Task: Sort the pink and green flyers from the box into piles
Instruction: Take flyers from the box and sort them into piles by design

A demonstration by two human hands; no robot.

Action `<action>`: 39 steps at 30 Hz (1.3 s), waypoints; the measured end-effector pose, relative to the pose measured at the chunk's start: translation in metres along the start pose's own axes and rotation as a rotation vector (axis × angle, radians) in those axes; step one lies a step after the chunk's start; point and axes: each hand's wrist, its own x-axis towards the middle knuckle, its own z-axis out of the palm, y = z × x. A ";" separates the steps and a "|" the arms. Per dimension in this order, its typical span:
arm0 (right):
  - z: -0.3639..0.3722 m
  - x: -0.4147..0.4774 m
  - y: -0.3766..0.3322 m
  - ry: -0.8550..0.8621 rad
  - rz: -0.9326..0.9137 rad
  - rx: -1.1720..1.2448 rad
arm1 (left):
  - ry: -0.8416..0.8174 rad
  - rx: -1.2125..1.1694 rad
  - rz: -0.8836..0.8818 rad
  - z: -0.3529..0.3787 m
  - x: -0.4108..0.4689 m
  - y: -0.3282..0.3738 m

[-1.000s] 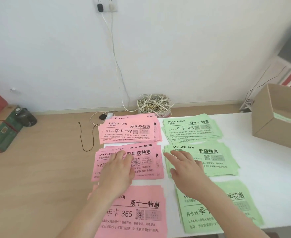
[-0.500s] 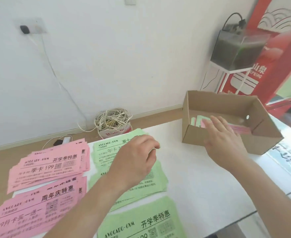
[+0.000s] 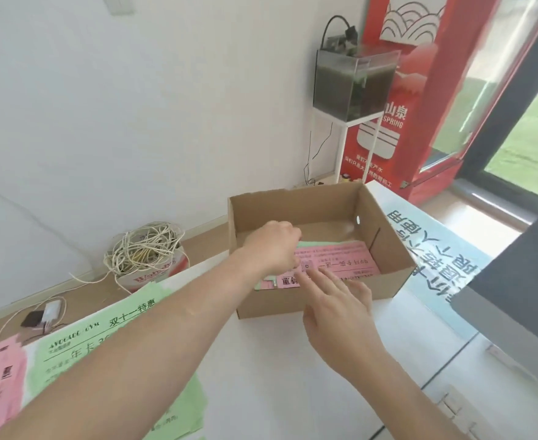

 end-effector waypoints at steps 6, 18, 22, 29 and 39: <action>-0.045 0.053 0.054 -0.091 0.199 0.162 | -0.471 0.180 -0.197 0.024 0.064 0.003; -0.021 0.128 0.077 -0.346 0.112 0.129 | -0.021 0.067 -0.134 -0.014 0.049 0.008; -0.054 0.127 0.063 0.091 -0.053 0.118 | 0.295 0.221 -0.058 -0.082 -0.001 0.003; -0.142 0.067 0.015 -0.095 -0.239 0.238 | 0.180 -0.380 0.030 -0.135 -0.126 -0.001; -0.030 -0.019 0.000 -0.704 0.016 0.180 | 0.098 -0.470 -0.092 0.047 -0.173 -0.002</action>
